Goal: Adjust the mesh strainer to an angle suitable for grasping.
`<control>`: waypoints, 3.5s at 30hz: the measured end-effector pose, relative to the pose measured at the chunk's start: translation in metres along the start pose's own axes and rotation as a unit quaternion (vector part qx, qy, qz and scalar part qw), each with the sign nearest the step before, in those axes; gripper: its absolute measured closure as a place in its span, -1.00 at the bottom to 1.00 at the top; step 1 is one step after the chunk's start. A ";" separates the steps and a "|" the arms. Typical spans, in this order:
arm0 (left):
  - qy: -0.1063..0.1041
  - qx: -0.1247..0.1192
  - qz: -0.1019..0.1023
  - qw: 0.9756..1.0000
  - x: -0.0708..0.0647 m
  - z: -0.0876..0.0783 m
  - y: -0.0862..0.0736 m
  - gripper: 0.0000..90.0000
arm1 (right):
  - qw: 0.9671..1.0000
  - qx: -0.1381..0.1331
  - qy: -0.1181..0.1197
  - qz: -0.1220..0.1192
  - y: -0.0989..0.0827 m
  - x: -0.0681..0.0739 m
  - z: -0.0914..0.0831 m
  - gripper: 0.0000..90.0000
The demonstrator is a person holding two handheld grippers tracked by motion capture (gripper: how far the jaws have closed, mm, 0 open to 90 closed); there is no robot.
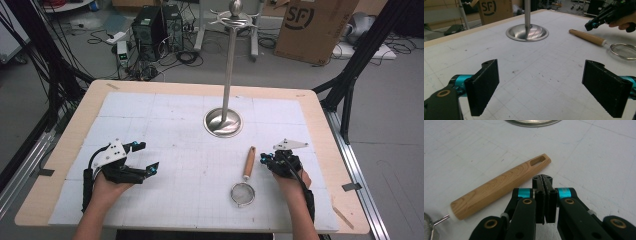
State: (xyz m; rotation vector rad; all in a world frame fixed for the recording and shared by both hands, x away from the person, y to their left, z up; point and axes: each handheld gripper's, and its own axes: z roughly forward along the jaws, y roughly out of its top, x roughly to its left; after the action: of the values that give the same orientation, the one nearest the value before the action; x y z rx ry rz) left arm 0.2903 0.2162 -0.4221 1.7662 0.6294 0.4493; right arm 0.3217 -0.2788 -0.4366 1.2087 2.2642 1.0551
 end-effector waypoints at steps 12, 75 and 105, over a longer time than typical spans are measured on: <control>-0.001 0.004 -0.001 1.000 0.000 0.000 0.000 -0.67 | 1.000 0.023 0.001 -0.008 0.014 0.004 0.017 0.98; -0.001 0.005 -0.005 1.000 0.001 0.000 0.000 -0.67 | 0.973 0.081 0.139 -0.166 0.054 0.120 0.053 0.98; -0.002 0.003 -0.005 1.000 0.000 -0.001 0.000 -0.67 | 0.986 -0.075 0.137 -0.061 0.016 0.065 -0.025 0.52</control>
State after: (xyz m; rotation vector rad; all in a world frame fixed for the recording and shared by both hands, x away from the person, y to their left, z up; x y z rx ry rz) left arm 0.2896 0.2166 -0.4218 1.7685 0.6372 0.4381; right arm 0.2782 -0.2303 -0.4065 0.8982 2.3717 1.3878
